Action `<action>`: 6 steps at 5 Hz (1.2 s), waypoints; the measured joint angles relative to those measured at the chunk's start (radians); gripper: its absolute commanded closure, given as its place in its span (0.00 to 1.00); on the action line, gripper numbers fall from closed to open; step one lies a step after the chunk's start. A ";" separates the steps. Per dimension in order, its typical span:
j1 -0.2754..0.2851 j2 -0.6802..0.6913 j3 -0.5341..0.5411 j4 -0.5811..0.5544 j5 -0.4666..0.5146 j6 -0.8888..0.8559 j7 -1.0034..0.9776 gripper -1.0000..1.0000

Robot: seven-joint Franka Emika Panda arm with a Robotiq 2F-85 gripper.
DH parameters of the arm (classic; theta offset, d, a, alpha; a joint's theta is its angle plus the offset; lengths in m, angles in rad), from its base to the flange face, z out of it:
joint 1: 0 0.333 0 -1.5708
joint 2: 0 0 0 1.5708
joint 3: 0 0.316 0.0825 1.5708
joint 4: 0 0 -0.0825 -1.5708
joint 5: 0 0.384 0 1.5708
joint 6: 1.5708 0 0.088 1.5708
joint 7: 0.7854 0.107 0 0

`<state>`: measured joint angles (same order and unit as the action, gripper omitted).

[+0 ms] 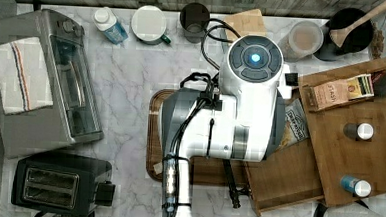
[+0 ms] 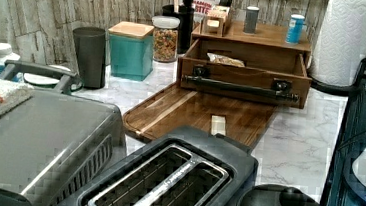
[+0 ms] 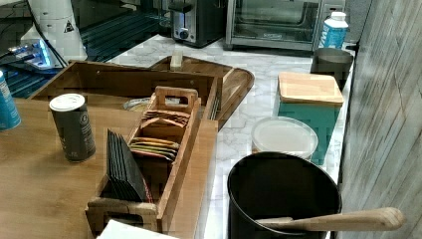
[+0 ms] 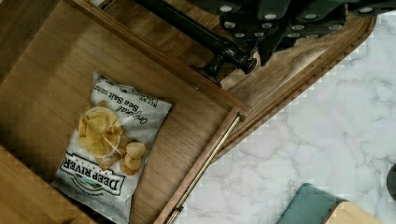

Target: Close the drawer.

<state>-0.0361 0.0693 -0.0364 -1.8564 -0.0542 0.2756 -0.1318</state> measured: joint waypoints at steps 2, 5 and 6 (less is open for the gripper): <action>-0.001 0.012 -0.001 -0.007 -0.005 0.008 0.000 1.00; 0.000 0.028 0.007 -0.030 -0.001 0.060 -0.151 1.00; 0.000 0.009 0.027 -0.087 0.014 0.114 -0.286 1.00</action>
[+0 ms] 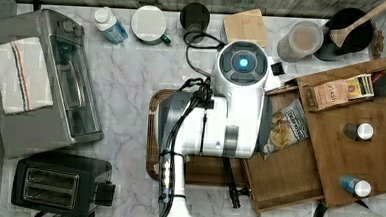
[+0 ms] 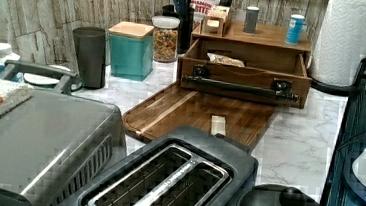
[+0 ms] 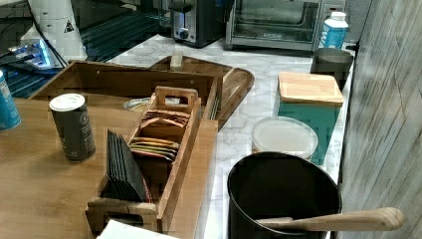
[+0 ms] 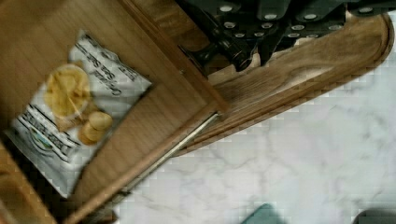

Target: Close the drawer.

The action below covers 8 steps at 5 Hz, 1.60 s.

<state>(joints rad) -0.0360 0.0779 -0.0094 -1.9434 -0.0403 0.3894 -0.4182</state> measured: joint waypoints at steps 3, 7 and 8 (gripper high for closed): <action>0.013 -0.127 0.056 -0.242 0.045 0.083 -0.213 1.00; 0.043 -0.346 0.101 -0.586 0.019 0.355 -0.435 1.00; 0.050 -0.329 0.102 -0.623 0.017 0.387 -0.435 1.00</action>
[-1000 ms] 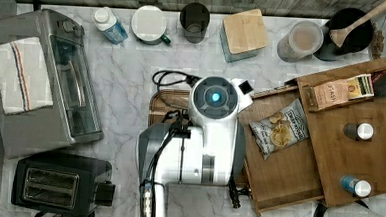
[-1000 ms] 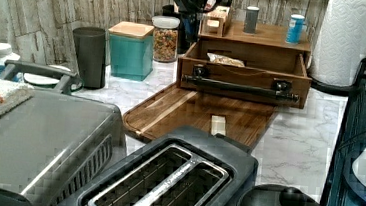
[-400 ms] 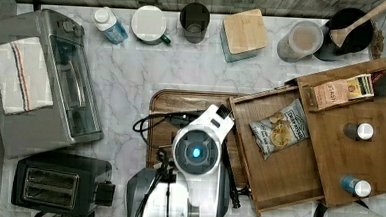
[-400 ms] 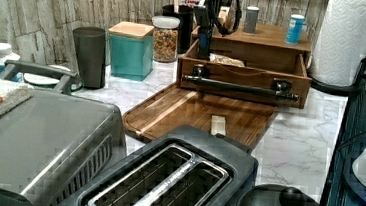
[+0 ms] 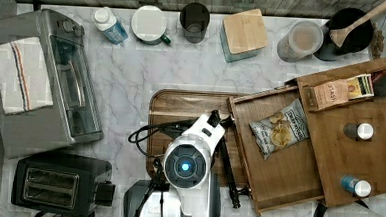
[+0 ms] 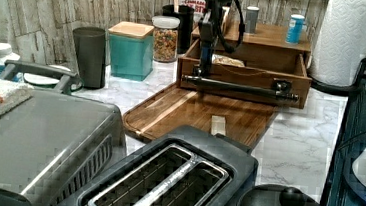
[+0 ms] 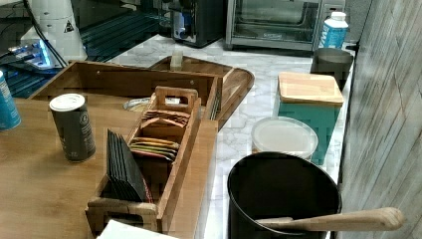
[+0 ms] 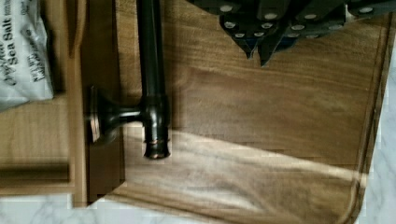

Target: Close the drawer.

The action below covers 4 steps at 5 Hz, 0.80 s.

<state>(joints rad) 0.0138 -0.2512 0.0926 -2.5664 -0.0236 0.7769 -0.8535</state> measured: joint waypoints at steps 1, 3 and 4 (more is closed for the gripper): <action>0.003 0.028 -0.001 -0.027 -0.045 0.000 -0.001 1.00; 0.003 0.122 -0.004 -0.064 -0.140 0.116 0.000 1.00; -0.001 0.178 -0.004 -0.078 -0.218 0.216 0.022 1.00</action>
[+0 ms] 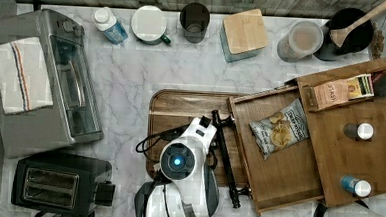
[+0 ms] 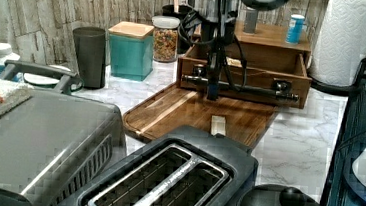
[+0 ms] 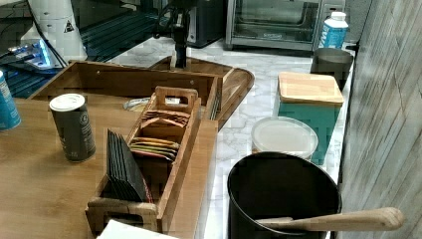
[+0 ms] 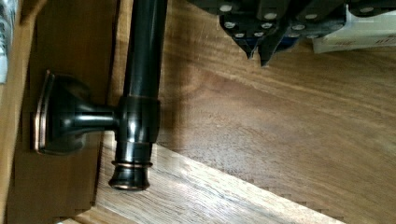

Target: Close the drawer.

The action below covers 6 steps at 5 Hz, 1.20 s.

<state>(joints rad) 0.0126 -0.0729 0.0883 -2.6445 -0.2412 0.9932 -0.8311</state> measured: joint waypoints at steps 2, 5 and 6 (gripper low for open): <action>-0.002 0.016 0.000 -0.029 -0.013 -0.114 0.005 1.00; -0.021 0.004 -0.005 -0.057 -0.010 -0.091 -0.039 1.00; -0.006 -0.021 -0.054 -0.053 -0.010 -0.091 -0.113 1.00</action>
<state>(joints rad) 0.0062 -0.0942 0.0344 -2.6973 -0.2510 0.9023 -0.9443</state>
